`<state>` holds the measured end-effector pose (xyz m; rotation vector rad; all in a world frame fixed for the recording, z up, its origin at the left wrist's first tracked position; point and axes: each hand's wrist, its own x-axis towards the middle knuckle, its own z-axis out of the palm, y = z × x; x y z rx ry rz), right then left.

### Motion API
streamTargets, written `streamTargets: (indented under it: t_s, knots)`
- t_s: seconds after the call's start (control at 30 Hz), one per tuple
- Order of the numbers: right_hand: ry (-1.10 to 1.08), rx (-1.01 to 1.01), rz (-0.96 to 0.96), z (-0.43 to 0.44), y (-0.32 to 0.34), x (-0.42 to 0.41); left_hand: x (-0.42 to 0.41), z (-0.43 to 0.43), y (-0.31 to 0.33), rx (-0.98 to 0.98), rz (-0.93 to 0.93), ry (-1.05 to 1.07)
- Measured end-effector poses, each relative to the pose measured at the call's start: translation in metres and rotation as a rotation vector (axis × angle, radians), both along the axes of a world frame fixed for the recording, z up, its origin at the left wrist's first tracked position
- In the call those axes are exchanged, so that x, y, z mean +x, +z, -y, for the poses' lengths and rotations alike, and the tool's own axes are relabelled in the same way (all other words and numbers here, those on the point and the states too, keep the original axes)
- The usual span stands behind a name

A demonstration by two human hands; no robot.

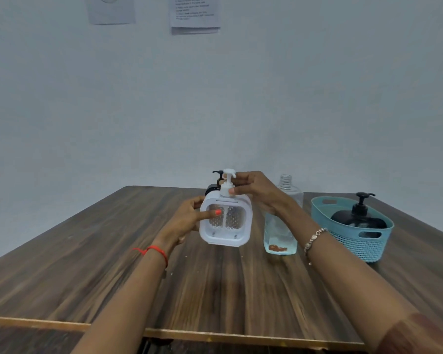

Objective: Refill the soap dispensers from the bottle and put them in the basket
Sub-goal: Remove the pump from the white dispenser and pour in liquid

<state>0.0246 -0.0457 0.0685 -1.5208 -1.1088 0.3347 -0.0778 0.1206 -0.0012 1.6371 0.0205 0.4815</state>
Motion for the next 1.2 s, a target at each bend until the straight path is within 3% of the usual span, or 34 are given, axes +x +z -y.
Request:
streamTargets:
  t_s: [0.13,0.2,0.3,0.37,0.57,0.73,0.87,1.0,1.2]
  knots:
    - [-0.395,-0.07,0.344,-0.012,-0.011,-0.009,0.003,0.003,-0.003,0.012,0.021,0.063]
    - [-0.455,-0.037,0.303,-0.016,-0.012,-0.011,0.004,0.006,-0.003,-0.001,0.025,0.084]
    - [-0.336,0.016,0.004,-0.011,-0.006,-0.009,0.002,0.007,-0.003,-0.031,0.02,0.104]
    - [-0.276,0.051,-0.067,-0.009,-0.006,-0.008,0.001,0.006,-0.004,-0.026,0.016,0.117]
    - [-0.471,-0.088,0.29,-0.016,-0.014,-0.021,0.001,0.008,-0.006,-0.017,0.013,0.162]
    - [-0.314,-0.048,0.041,-0.012,-0.001,-0.02,-0.003,0.007,-0.005,-0.049,0.025,0.156]
    - [-0.303,-0.133,0.17,-0.013,0.001,-0.026,-0.007,0.007,-0.004,-0.034,0.018,0.17]
    - [-0.505,-0.194,0.364,-0.024,-0.008,-0.034,-0.007,0.009,-0.007,-0.018,-0.003,0.191]
    - [-0.413,-0.106,0.213,-0.017,0.0,-0.035,-0.011,0.008,-0.011,-0.015,-0.034,0.199]
